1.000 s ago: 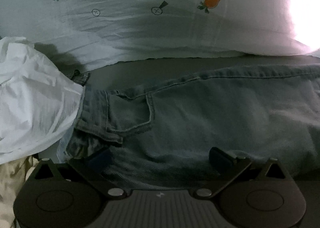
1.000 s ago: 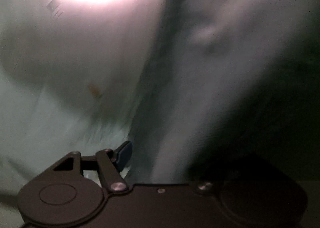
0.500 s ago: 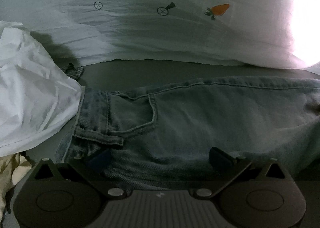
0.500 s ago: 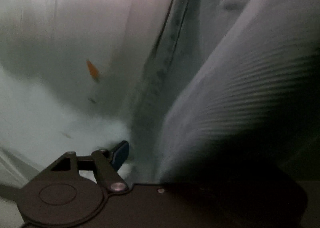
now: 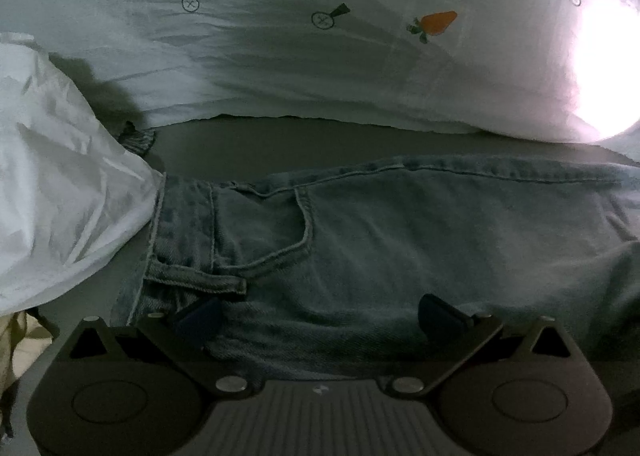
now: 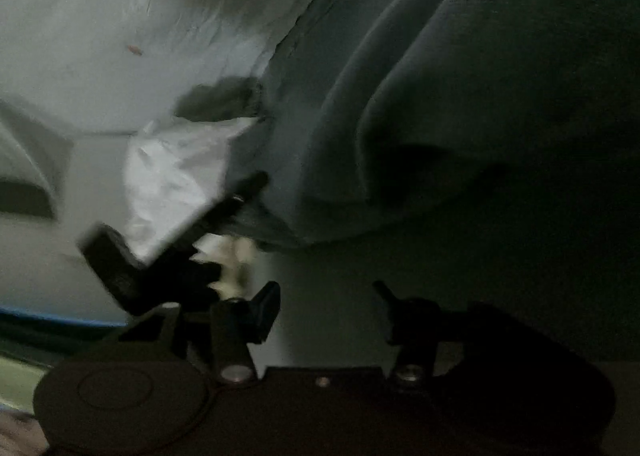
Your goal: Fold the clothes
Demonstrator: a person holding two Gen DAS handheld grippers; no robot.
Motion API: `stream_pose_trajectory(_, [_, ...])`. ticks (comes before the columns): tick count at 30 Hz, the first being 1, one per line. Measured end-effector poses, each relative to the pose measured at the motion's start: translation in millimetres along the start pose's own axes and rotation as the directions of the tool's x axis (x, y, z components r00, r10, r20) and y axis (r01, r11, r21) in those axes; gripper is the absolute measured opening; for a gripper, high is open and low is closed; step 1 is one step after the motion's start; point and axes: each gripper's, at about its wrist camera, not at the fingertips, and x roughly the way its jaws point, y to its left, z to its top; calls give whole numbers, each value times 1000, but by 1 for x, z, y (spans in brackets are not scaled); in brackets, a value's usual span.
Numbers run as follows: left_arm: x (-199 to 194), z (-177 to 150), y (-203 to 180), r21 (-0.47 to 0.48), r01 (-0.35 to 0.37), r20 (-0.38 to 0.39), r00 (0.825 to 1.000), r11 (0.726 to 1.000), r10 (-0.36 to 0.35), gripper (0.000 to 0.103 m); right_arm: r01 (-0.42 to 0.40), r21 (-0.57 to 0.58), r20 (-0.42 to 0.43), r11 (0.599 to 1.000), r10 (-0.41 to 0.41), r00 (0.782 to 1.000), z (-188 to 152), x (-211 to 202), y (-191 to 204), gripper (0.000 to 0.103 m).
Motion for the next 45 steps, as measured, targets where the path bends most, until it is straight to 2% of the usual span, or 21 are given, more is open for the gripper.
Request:
stream_pose_trajectory(3, [0,0,1,-1,5,0,1000,1000,-5,103,83,7,182,996,-83,980,25,-14,-1,53])
stream_pose_trajectory(5, [0,0,0,0,2,-1,1000,1000,-2,103,133,23,285,991,-134,949,9,-55,-24,58])
stream_pose_trajectory(7, [1,1,-1,0,0,-3,1000,1000,0,103,132,53,340,990,-143,930,11,-70,-31,59])
stream_pose_trajectory(9, [1,2,-1,1,0,-8,1000,1000,0,103,120,74,389,990,-139,911,13,-79,-31,65])
stream_pose_trajectory(11, [0,3,-1,-2,2,-14,1000,1000,-2,103,159,68,446,985,-172,878,11,-90,-24,66])
stream_pose_trajectory(12, [0,3,-1,-7,0,-16,1000,1000,0,103,161,76,487,984,-177,855,13,-97,-23,69])
stream_pose_trajectory(13, [1,3,-2,-8,-6,-18,1000,1000,6,103,153,82,506,985,-174,845,17,-97,-23,74])
stream_pose_trajectory(15, [4,3,-6,-5,-27,-26,999,1000,27,103,152,84,494,985,-174,852,29,-87,-26,78])
stream_pose_trajectory(18, [9,5,-11,-1,-62,-43,997,998,62,103,157,66,424,985,-170,890,36,-67,-35,80])
stream_pose_trajectory(21, [11,6,-12,-1,-75,-53,996,997,74,103,138,17,355,990,-135,925,38,-35,-30,89])
stream_pose_trajectory(24, [11,5,-11,-7,-73,-56,996,997,72,103,133,-13,316,991,-122,941,44,-10,-22,89])
stream_pose_trajectory(27, [12,5,-10,-11,-71,-56,996,997,71,103,127,-43,277,991,-111,954,50,15,-15,97])
stream_pose_trajectory(29, [13,5,-11,-13,-76,-58,995,997,75,103,98,-30,246,995,-87,965,55,13,-16,98])
stream_pose_trajectory(32, [15,6,-12,-9,-83,-65,995,997,82,103,-17,28,171,999,12,985,57,-4,-32,94])
stream_pose_trajectory(34, [17,6,-12,-6,-84,-69,994,996,84,103,-120,90,133,989,107,985,52,-22,-47,86])
stream_pose_trajectory(36, [17,6,-11,-10,-82,-71,994,997,81,103,-215,150,99,965,202,974,46,-40,-61,80])
stream_pose_trajectory(38, [17,6,-10,-10,-77,-72,994,997,76,103,-256,164,55,953,250,967,40,-50,-70,74])
stream_pose_trajectory(39, [17,6,-9,-11,-75,-73,995,997,74,103,-246,157,48,956,242,969,38,-54,-71,67])
stream_pose_trajectory(40, [17,5,-9,-11,-73,-73,995,997,72,103,-225,151,69,963,217,974,36,-60,-73,65])
stream_pose_trajectory(42, [17,5,-10,-10,-77,-73,994,997,76,103,-167,148,167,975,141,976,34,-73,-75,66])
stream_pose_trajectory(45, [19,6,-12,-2,-86,-78,993,996,86,103,-133,154,271,979,87,959,37,-75,-76,71])
